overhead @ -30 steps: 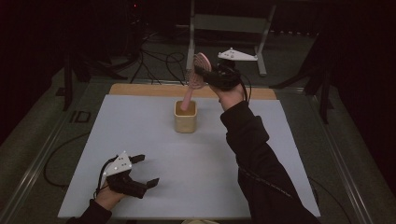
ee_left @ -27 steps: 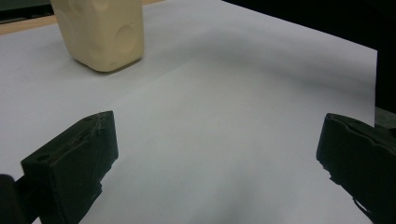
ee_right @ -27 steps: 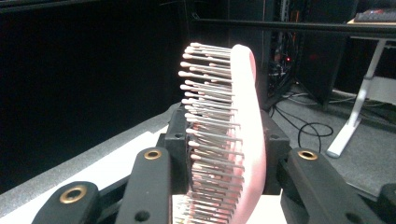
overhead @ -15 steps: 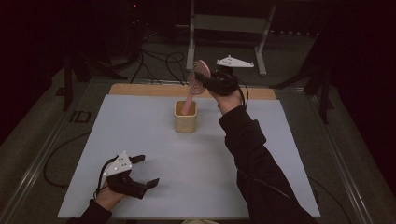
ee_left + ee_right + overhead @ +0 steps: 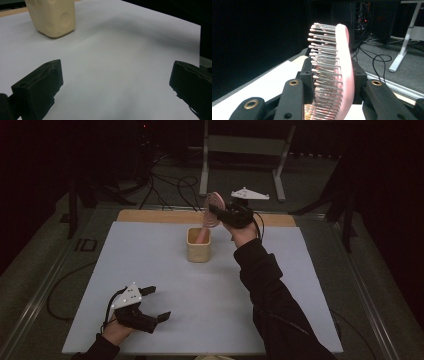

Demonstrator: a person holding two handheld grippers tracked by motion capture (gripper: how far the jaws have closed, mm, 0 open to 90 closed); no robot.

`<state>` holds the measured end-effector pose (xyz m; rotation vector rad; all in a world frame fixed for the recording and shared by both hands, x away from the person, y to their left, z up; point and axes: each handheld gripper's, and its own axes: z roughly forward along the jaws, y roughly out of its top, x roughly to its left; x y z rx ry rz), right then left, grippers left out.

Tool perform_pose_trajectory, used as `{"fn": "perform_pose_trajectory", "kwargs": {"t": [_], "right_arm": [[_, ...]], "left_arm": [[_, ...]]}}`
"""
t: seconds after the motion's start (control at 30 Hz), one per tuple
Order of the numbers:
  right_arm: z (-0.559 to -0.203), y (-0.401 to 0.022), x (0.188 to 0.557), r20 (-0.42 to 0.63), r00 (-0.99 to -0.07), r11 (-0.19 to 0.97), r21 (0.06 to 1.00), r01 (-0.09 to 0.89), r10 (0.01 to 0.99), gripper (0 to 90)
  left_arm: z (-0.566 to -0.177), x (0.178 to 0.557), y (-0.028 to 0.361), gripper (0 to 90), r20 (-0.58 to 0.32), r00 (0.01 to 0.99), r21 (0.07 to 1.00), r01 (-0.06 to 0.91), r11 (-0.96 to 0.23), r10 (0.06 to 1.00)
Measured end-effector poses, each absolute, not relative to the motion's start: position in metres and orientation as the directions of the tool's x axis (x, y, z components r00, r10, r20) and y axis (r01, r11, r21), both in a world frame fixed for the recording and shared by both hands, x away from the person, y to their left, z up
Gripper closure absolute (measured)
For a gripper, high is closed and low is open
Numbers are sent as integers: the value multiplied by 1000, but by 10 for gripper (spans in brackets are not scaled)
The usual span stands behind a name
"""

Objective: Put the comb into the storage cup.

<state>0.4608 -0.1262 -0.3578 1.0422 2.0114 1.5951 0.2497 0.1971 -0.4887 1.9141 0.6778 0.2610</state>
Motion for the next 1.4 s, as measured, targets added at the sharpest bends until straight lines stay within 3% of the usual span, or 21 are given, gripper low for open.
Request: {"fn": "perform_pose_trajectory", "kwargs": {"t": [1.2,1.3,1.37,1.4], "right_arm": [[-406,-127,463,241,-621,49,910,411,746,637],[-405,-127,463,251,-613,42,905,423,749,340],[-403,-126,465,253,-604,68,887,457,756,73],[-403,-126,466,244,-611,86,884,459,753,71]], "left_arm": [[-490,250,196,0,-125,822,891,339,-301,556],[-489,250,196,0,-124,823,893,336,-299,554],[-489,250,196,0,-126,823,894,337,-296,554],[-489,250,196,0,-126,822,894,337,-296,555]]}}
